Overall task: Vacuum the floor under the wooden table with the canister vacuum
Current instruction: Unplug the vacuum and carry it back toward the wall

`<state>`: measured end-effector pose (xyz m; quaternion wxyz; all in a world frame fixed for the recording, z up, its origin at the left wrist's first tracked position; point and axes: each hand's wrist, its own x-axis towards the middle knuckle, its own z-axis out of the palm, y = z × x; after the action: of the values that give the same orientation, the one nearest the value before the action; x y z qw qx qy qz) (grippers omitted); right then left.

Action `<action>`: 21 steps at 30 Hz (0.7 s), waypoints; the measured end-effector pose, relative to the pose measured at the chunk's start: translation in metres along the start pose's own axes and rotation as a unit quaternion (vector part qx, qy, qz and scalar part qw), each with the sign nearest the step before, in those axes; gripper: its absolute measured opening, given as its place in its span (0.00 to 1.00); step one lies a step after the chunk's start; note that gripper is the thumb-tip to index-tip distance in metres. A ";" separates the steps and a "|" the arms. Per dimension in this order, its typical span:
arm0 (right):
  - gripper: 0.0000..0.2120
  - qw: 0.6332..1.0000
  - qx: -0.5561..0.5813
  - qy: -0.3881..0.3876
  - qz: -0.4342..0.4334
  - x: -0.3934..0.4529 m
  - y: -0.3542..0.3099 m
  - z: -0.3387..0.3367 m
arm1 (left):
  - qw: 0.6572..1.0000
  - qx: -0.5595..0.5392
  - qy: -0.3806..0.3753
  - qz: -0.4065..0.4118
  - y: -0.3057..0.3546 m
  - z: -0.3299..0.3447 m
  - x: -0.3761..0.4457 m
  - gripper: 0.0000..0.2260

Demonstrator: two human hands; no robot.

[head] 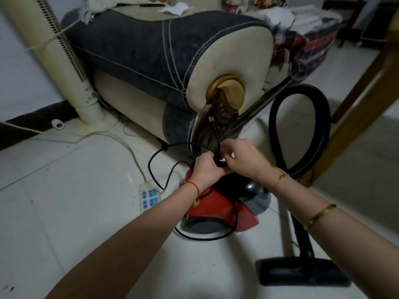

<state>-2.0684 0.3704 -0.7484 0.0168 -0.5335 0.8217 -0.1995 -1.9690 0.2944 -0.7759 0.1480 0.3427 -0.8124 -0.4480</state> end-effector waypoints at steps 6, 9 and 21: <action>0.17 0.994 -0.037 -0.099 0.002 -0.006 0.033 -0.007 | 0.997 0.077 -0.015 -0.009 0.006 0.024 0.011 0.19; 0.13 0.998 0.007 -0.048 0.032 -0.011 0.046 -0.018 | 0.985 0.174 -0.018 0.001 0.010 0.030 0.013 0.17; 0.10 0.940 -0.164 0.099 0.283 -0.059 0.160 -0.065 | 0.933 0.341 -0.090 -0.069 0.019 0.034 0.033 0.15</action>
<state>-2.1974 0.4990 -0.7551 -0.0967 -0.2514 0.9577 -0.1014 -2.0195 0.3002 -0.7814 -0.0830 0.3859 -0.9005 -0.1823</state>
